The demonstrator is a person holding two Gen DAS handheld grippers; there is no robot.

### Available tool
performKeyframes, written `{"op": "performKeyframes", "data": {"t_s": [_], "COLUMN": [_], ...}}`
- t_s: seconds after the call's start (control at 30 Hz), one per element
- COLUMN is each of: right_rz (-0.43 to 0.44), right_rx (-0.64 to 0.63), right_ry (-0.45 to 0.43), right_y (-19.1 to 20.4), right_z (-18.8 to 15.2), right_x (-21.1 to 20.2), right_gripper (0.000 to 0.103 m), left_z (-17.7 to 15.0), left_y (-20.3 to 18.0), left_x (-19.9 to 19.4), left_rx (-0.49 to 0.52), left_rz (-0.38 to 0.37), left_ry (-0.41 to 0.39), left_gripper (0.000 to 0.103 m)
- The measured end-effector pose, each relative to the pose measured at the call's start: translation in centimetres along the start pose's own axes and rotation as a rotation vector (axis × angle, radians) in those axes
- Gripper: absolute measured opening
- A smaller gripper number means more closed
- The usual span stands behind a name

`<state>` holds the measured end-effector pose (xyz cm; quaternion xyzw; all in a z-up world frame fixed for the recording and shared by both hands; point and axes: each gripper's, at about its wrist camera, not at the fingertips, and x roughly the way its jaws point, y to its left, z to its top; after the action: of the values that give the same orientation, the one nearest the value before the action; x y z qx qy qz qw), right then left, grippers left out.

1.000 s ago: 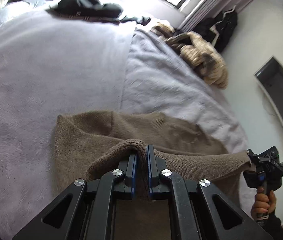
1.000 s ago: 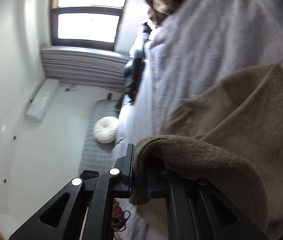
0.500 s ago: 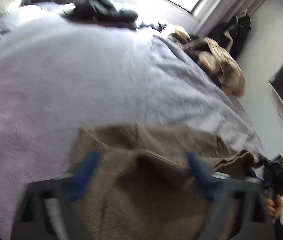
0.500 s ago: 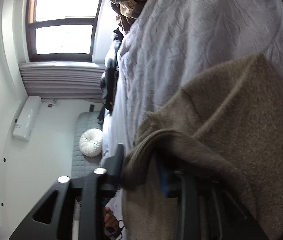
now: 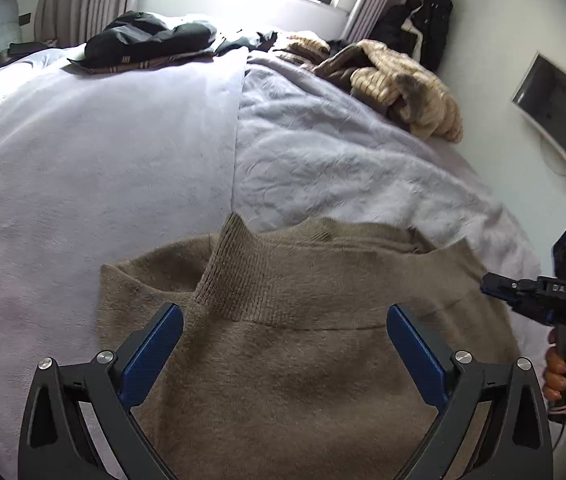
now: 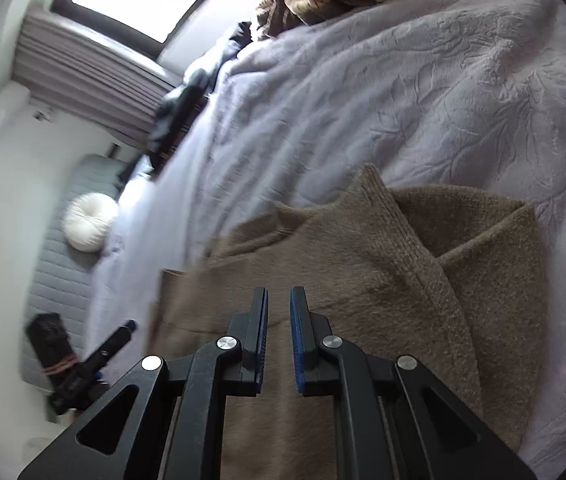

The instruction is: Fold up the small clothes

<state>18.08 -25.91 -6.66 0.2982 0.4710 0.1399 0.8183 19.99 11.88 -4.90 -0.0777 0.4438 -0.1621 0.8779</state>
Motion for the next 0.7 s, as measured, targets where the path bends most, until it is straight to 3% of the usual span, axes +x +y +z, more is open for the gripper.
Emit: {"op": "performKeyframes", "data": {"t_s": [0.1,0.17,0.27,0.5,0.53,0.7], "right_rz": [-0.072,-0.081,-0.082,-0.142,-0.148,-0.136], "right_rx": [-0.02,-0.011,0.01,0.01,0.01,0.059], "right_ry": [0.014,0.007,-0.01,-0.048,-0.051,-0.048], "right_y": [-0.8,-1.8,-3.2,-3.5,-3.5,-4.2], "right_z": [-0.1,0.1,0.4,0.1,-0.1,-1.6], "right_x": [1.3,1.6,1.5,-0.3,-0.9,-3.0], "right_gripper": [0.012,0.008,0.0,0.0,0.004,0.005], "left_z": [-0.4,-1.0,-1.7,-2.0,-2.1,-3.1], "left_y": [1.1,2.7,5.0,4.8,4.9,5.9], "left_x": [2.3,2.9,3.1,1.7,1.3,-0.7], "left_rx": [-0.009,-0.047,-0.105,-0.04,-0.042,-0.05], "left_rz": [0.126,0.161,0.133,0.185,0.187,0.192], "left_ry": [0.03,0.05,0.061,0.066,0.069,0.086], "left_gripper": [0.101,0.101,0.101,0.101,0.101,0.101]}}
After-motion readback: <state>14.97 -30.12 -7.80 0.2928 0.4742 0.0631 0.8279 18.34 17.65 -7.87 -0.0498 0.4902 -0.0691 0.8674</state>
